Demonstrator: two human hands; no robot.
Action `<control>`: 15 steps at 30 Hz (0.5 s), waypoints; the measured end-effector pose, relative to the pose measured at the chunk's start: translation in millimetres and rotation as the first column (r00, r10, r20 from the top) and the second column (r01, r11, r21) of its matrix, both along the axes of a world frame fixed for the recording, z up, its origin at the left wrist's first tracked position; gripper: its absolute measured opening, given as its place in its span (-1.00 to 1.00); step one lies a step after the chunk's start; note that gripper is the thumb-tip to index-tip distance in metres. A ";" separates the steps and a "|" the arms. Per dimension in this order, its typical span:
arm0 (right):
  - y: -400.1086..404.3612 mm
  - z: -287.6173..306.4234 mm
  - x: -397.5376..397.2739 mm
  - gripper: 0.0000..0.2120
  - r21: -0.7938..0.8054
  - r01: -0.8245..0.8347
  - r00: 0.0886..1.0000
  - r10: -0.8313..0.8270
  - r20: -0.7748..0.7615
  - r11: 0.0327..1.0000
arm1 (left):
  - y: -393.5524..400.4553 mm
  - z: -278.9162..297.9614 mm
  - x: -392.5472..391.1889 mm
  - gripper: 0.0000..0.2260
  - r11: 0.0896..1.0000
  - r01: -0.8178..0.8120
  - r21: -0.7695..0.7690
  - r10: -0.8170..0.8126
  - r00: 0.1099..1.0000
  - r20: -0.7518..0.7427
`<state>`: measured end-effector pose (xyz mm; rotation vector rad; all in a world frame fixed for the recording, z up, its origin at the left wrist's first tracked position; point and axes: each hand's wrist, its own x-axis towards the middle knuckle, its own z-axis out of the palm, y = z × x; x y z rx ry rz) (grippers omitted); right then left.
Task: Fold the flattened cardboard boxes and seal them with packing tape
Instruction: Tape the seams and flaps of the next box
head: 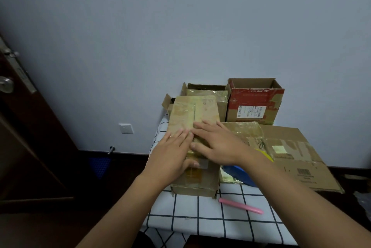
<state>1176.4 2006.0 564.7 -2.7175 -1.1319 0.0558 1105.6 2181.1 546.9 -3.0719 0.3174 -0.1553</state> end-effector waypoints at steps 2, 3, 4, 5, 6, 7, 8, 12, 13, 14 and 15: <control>-6.8 -5.3 -10.0 -0.28 -0.055 -0.043 0.994 0.048 0.096 0.998 | 3.7 1.6 -0.5 -0.28 0.999 -0.024 -0.040 0.023 0.999 -0.041; -9.4 -10.1 -15.2 -0.18 -0.072 -0.055 0.988 0.065 0.139 0.996 | 5.9 2.7 -0.5 -0.28 0.997 -0.037 -0.071 0.032 0.997 -0.068; -11.6 -15.3 -18.1 -0.08 -0.062 -0.057 0.984 0.067 0.165 0.996 | 6.8 3.6 -0.6 -0.29 0.993 -0.046 -0.106 0.036 0.995 -0.093; -13.2 -19.4 -18.9 0.00 -0.029 -0.051 0.985 0.055 0.162 0.998 | 6.0 4.2 -1.4 -0.32 0.990 -0.050 -0.132 0.036 0.994 -0.104; -13.6 -21.4 -18.3 0.02 0.005 -0.042 0.987 0.041 0.153 0.999 | 4.5 4.5 -2.9 -0.35 0.987 -0.055 -0.150 0.041 0.994 -0.097; -13.1 -21.4 -17.8 -0.02 0.021 -0.041 0.988 0.037 0.148 0.999 | 2.8 4.9 -4.9 -0.37 0.985 -0.062 -0.161 0.048 0.995 -0.086; -12.2 -20.6 -18.6 -0.09 0.026 -0.048 0.987 0.044 0.156 0.998 | 1.4 5.4 -8.3 -0.37 0.983 -0.069 -0.168 0.057 0.996 -0.075; -6.2 -21.9 -27.7 -0.11 0.028 -0.098 0.965 0.088 0.247 0.995 | 11.2 9.0 -24.0 -0.33 0.983 -0.083 -0.164 0.071 0.994 -0.079; -4.6 -24.1 -30.0 -0.06 0.025 -0.115 0.968 0.106 0.227 0.993 | 14.8 11.7 -28.7 -0.33 0.985 -0.088 -0.150 0.074 0.992 -0.098; -2.8 -25.7 -31.9 -0.03 0.018 -0.120 0.974 0.115 0.194 0.993 | 17.5 13.6 -32.2 -0.34 0.987 -0.093 -0.130 0.078 0.990 -0.114; -0.3 -27.7 -32.6 -0.04 0.028 -0.125 0.975 0.117 0.191 0.992 | 19.4 14.6 -34.3 -0.35 0.990 -0.098 -0.105 0.085 0.989 -0.123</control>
